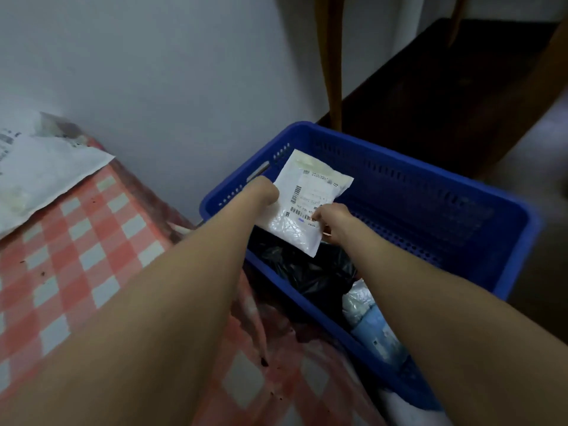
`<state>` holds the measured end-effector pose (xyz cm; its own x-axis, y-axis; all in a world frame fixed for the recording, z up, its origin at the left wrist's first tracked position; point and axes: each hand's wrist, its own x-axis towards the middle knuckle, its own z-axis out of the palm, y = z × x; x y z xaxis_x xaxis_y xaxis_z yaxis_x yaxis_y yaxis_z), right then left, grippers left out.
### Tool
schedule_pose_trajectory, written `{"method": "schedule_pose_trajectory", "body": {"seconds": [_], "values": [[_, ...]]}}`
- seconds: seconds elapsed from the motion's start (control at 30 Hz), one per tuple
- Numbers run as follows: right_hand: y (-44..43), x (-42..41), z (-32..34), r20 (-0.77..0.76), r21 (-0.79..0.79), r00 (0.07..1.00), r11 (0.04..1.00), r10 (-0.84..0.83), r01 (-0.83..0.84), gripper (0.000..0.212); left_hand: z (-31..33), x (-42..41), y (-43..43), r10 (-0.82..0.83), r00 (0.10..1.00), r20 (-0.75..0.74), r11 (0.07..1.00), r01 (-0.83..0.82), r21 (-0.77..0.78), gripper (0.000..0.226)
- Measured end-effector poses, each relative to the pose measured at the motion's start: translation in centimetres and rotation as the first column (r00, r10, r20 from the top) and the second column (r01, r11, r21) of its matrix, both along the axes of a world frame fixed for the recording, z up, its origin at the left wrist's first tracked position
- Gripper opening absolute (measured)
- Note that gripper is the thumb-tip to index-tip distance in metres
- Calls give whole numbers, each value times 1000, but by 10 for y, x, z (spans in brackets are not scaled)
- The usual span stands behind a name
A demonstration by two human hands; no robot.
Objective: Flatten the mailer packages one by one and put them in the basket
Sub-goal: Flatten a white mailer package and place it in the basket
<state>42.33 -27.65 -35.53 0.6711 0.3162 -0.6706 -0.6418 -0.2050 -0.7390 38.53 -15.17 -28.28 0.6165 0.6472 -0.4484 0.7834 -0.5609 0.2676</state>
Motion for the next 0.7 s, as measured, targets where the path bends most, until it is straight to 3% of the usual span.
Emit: {"method": "schedule_pose_trajectory", "body": {"seconds": [0.23, 0.33, 0.43, 0.53, 0.57, 0.63, 0.7], "values": [[-29, 8, -56, -29, -241, 998, 969, -62, 53, 11, -64, 22, -33, -267, 939, -216, 950, 295, 105, 35], [-38, 7, -87, -98, -269, 989, 960, -106, 77, 15, -82, 27, -50, -326, 905, -274, 933, 354, 62, 31], [-43, 4, -124, -182, -257, 969, 959, -167, 117, 16, -106, 31, -65, -373, 873, -313, 921, 390, -8, 8], [-47, 1, -158, -199, -314, 957, 939, -212, 143, 7, -127, 32, -77, -399, 839, -370, 912, 405, -66, 16], [-49, 0, -172, -207, -328, 955, 935, -213, 137, 11, -132, 32, -79, -410, 824, -391, 908, 409, -90, 13], [-53, 5, -215, -239, -385, 932, 908, -271, 166, 39, -138, 31, -87, -465, 769, -439, 879, 458, -129, 20], [-59, 2, -225, -259, -408, 932, 903, -252, 131, 44, -143, 30, -96, -528, 693, -491, 841, 508, -188, 35]]}}
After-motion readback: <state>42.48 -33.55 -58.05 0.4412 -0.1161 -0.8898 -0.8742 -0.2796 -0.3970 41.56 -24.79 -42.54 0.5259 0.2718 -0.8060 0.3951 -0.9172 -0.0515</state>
